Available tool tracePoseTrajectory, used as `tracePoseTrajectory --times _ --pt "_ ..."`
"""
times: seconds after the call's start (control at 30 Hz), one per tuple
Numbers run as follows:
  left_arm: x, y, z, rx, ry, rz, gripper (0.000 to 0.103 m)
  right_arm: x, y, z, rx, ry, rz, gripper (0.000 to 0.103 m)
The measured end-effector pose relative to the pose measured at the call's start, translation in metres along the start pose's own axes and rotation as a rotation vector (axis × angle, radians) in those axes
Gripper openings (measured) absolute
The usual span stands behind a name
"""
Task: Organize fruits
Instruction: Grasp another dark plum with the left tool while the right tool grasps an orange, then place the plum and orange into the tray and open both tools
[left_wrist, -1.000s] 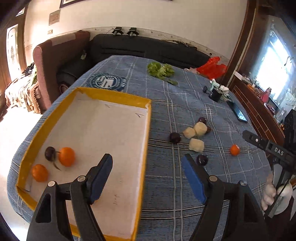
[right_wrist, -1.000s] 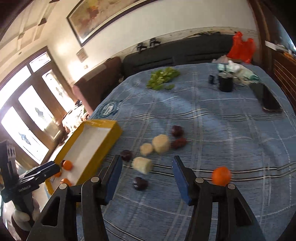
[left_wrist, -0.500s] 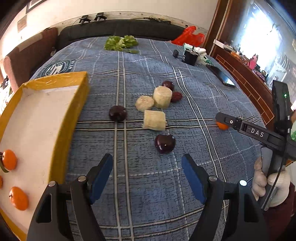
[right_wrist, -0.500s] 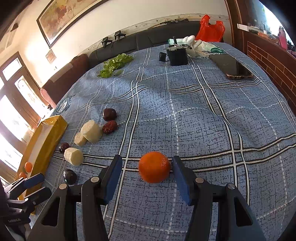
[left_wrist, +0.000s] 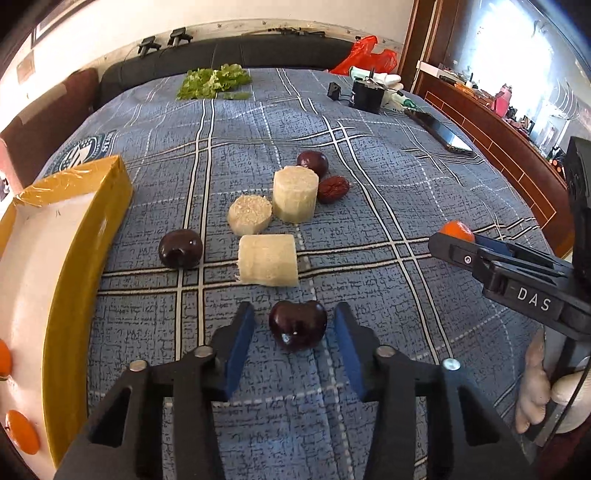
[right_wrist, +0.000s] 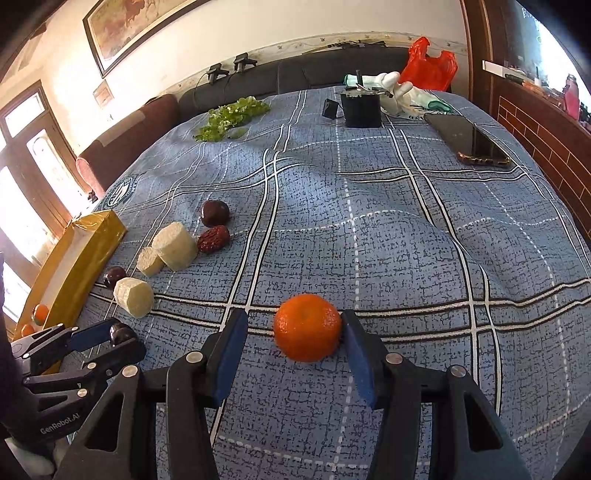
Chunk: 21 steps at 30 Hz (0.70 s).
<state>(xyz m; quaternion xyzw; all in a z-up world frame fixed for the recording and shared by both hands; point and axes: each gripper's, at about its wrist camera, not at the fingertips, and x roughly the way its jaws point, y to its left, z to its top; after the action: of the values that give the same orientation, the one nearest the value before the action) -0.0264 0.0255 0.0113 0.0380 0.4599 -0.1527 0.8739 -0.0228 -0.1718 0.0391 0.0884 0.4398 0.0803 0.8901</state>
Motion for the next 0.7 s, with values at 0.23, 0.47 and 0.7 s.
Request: tracePoseTrajectory --times 0.23,0.47,0.7 --pt "-0.006 0.007 -0.003 -0.041 -0.033 -0.003 0.028 0.002 0.006 -0.001 -0.026 -0.005 -0.033 0.053" --pt "-0.041 0.021 -0.012 -0.102 -0.093 -0.013 0.028 0.001 0.004 -0.002 -0.009 -0.013 -0.027 0.037" --pt "-0.107 0.071 -0.033 -0.207 -0.206 0.008 0.028 -0.005 0.002 -0.003 0.013 -0.040 -0.048 0.037"
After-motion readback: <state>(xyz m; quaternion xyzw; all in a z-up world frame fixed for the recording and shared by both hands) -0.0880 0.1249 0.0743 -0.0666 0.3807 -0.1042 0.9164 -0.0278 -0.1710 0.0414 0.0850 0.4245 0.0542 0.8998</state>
